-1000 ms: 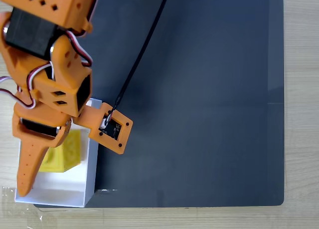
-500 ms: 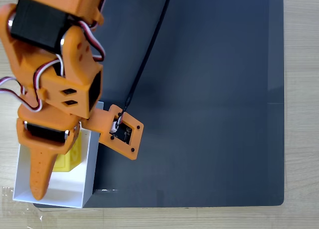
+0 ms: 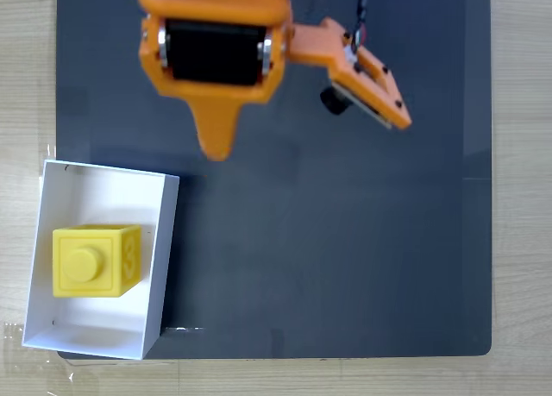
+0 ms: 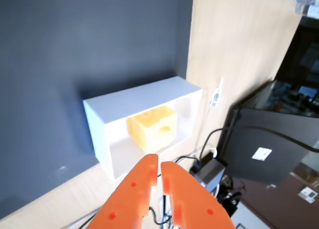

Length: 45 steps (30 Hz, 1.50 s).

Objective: Grasp a yellow block and put it in the box

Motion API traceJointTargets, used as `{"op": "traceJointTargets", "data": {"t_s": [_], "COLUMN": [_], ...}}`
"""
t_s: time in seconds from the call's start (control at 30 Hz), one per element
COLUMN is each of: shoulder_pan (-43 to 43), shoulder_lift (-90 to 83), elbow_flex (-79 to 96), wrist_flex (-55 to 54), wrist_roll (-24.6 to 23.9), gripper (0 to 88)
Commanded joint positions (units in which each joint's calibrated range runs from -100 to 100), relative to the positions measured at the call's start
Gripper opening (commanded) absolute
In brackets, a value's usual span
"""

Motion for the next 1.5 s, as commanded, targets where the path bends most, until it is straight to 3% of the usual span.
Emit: {"op": "traceJointTargets", "data": {"t_s": [0.0,0.37,0.6,1.47], "shoulder_pan": [-3.92,-9.56,-9.73,-8.89], "shoulder_lift": [-17.55,-55.52,-69.84,-74.41], "elbow_flex": [10.38,55.97,73.25,76.77], "wrist_flex": [2.56,3.43,9.36,12.85], "wrist_roll": [-0.24,0.13,-0.13,0.29], "gripper": [1.0,1.0,1.2,1.1]}}
